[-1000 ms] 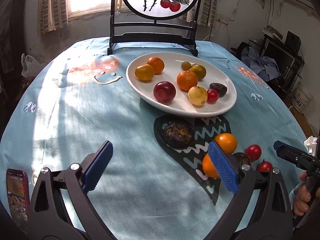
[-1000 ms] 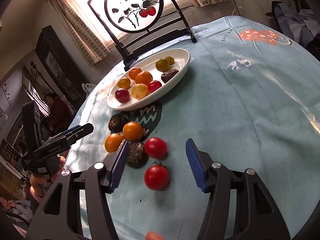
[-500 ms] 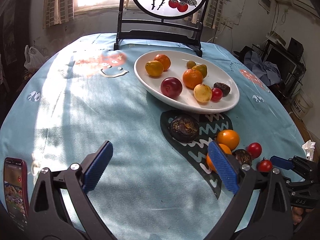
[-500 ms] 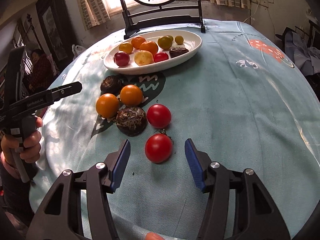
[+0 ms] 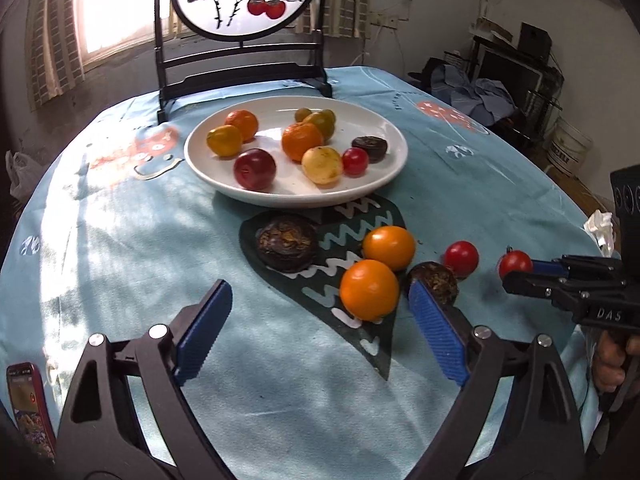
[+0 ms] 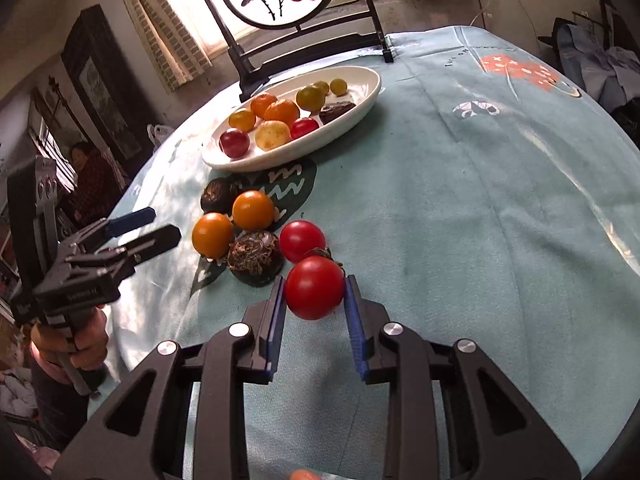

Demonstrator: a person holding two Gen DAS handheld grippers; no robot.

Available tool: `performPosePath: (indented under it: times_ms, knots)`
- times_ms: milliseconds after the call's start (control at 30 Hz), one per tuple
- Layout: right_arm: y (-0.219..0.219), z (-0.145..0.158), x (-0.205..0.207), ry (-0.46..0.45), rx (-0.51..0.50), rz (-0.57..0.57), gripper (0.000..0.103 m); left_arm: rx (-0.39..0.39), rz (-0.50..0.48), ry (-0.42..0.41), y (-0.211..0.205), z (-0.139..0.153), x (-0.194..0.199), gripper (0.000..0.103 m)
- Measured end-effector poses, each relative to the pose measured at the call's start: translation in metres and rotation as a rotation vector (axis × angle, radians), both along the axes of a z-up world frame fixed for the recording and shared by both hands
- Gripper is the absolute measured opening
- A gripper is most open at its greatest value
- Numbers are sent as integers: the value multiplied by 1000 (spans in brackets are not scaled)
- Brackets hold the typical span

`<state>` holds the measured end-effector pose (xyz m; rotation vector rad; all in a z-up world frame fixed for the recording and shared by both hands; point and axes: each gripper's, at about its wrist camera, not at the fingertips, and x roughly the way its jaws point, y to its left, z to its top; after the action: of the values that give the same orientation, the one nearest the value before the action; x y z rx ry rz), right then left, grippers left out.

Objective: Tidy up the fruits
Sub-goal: 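Grasp a red cherry tomato with the right tool while the left tool grasps a tangerine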

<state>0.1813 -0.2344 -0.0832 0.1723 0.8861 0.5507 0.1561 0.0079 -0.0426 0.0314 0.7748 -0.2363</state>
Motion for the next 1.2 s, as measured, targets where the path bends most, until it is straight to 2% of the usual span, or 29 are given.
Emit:
performPosePath:
  times_ms: [67, 100, 167, 200, 367, 533, 600, 667, 767, 1000, 1200]
  knots:
    - [-3, 1, 0, 1, 24, -4, 29, 10, -32, 9, -7, -3, 1, 75]
    - [-4, 2, 0, 3, 29, -6, 29, 7, -41, 20, -9, -4, 3, 72]
    - [-4, 2, 0, 4, 35, -5, 29, -11, -52, 50, -10, -9, 8, 54]
    - [-4, 3, 0, 3, 36, -5, 29, -24, -58, 64, -10, -11, 11, 52]
    - [-6, 2, 0, 10, 52, -2, 29, -70, -76, 91, -13, -14, 18, 50]
    - [-8, 1, 0, 11, 68, 0, 29, -67, -90, 123, -21, -20, 23, 49]
    - [-8, 2, 0, 10, 71, -2, 29, -66, -93, 133, -23, -22, 25, 47]
    - [-9, 1, 0, 9, 80, 0, 29, -67, -95, 143, -25, -24, 26, 41]
    - [-10, 1, 0, 15, 93, 8, 29, -74, -86, 161, -22, -29, 28, 38]
    - [-11, 0, 1, 23, 105, 14, 29, -105, -77, 167, -16, -27, 28, 38]
    - [-10, 0, 0, 19, 100, 18, 29, -150, -77, 130, -11, -16, 22, 38]
